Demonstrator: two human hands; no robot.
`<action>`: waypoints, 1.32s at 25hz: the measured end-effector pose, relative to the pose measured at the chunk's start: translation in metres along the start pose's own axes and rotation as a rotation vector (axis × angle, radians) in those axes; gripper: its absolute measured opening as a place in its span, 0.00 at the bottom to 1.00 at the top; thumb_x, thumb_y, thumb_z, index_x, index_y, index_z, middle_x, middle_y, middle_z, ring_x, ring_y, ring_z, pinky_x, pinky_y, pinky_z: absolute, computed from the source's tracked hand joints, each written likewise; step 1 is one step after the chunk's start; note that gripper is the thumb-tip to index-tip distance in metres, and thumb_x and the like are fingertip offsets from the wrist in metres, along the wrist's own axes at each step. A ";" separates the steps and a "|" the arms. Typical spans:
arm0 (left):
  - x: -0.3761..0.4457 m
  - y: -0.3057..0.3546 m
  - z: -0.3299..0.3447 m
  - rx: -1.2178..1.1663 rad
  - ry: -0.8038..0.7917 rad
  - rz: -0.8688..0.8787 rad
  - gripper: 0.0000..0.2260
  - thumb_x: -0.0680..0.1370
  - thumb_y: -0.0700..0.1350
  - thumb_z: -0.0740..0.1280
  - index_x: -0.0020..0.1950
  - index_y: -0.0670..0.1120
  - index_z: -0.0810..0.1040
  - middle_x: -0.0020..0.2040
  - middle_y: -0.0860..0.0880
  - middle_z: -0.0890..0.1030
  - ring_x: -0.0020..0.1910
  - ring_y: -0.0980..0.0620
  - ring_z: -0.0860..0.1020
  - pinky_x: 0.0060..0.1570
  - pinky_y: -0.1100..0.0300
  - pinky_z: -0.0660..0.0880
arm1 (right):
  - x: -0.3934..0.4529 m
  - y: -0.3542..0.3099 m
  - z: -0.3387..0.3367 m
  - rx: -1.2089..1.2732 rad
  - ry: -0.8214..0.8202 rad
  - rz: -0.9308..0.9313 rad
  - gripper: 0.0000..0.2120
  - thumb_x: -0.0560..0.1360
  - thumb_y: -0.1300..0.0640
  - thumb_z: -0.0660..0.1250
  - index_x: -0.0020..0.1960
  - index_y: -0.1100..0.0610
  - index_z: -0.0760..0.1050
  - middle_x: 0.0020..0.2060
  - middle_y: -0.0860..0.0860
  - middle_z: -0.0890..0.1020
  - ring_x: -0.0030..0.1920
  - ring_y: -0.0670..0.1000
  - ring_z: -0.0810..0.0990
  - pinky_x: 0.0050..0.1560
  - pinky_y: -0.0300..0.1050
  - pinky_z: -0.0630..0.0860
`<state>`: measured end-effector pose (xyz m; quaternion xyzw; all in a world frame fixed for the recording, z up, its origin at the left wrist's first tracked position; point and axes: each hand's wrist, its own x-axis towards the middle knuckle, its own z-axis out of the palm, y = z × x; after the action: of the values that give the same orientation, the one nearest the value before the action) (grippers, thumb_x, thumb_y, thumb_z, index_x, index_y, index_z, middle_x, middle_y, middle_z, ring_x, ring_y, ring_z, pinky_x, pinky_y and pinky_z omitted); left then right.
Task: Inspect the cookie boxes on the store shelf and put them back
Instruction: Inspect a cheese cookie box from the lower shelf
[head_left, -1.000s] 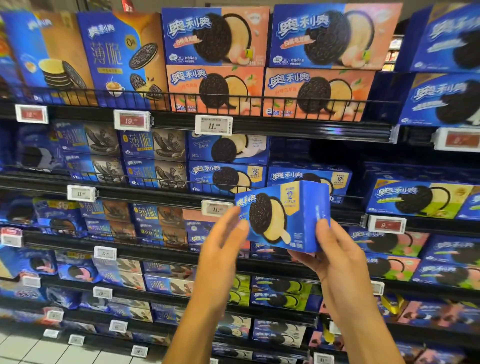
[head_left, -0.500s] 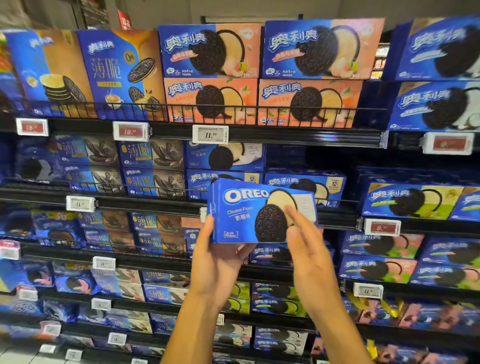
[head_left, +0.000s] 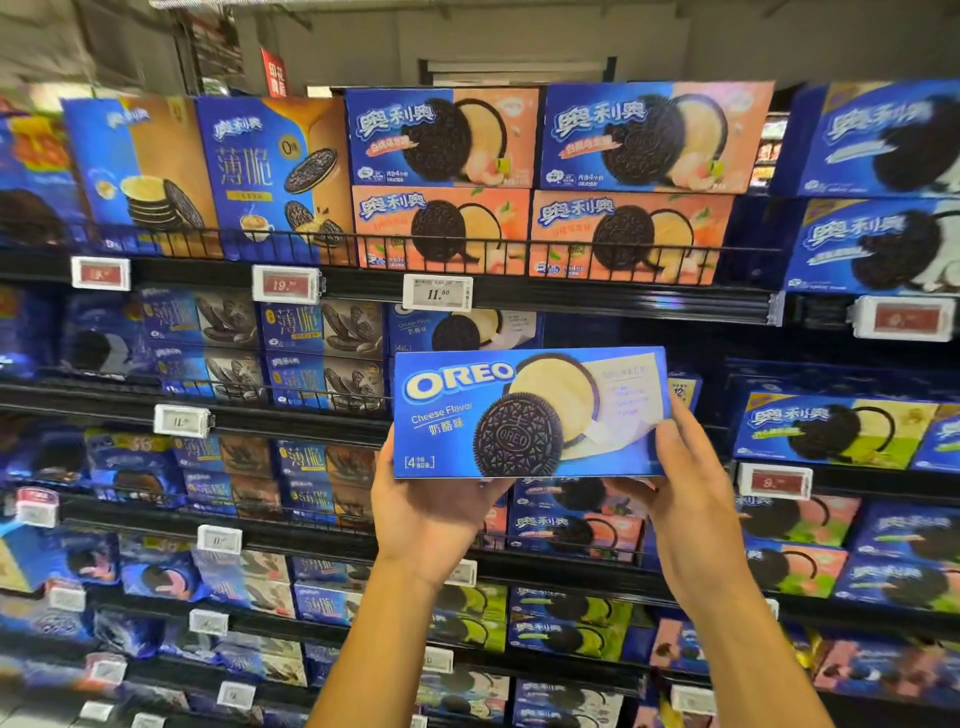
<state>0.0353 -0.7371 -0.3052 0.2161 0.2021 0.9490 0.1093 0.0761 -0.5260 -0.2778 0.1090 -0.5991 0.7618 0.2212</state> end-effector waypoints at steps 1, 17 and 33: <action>0.003 0.001 0.002 0.004 -0.007 -0.002 0.23 0.80 0.58 0.60 0.69 0.45 0.77 0.71 0.41 0.75 0.68 0.37 0.75 0.67 0.35 0.69 | 0.001 -0.004 0.001 0.004 0.013 -0.019 0.17 0.75 0.44 0.65 0.63 0.37 0.79 0.62 0.47 0.83 0.51 0.48 0.85 0.42 0.42 0.83; 0.043 -0.010 0.029 -0.016 -0.087 -0.078 0.25 0.80 0.58 0.60 0.71 0.45 0.75 0.73 0.41 0.73 0.71 0.37 0.71 0.70 0.35 0.66 | 0.032 -0.033 -0.026 0.064 0.071 -0.071 0.17 0.71 0.43 0.69 0.60 0.37 0.79 0.59 0.46 0.84 0.57 0.45 0.83 0.50 0.38 0.81; 0.041 -0.097 0.150 1.023 -0.056 0.268 0.22 0.73 0.63 0.67 0.67 0.61 0.76 0.64 0.56 0.80 0.65 0.55 0.78 0.63 0.61 0.75 | 0.033 -0.102 -0.030 -0.102 -0.187 -0.082 0.26 0.71 0.28 0.66 0.65 0.37 0.72 0.60 0.35 0.81 0.60 0.37 0.80 0.52 0.28 0.76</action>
<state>0.0793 -0.5876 -0.2080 0.2912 0.6067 0.7287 -0.1270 0.0979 -0.4716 -0.1831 0.1928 -0.6500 0.7072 0.2007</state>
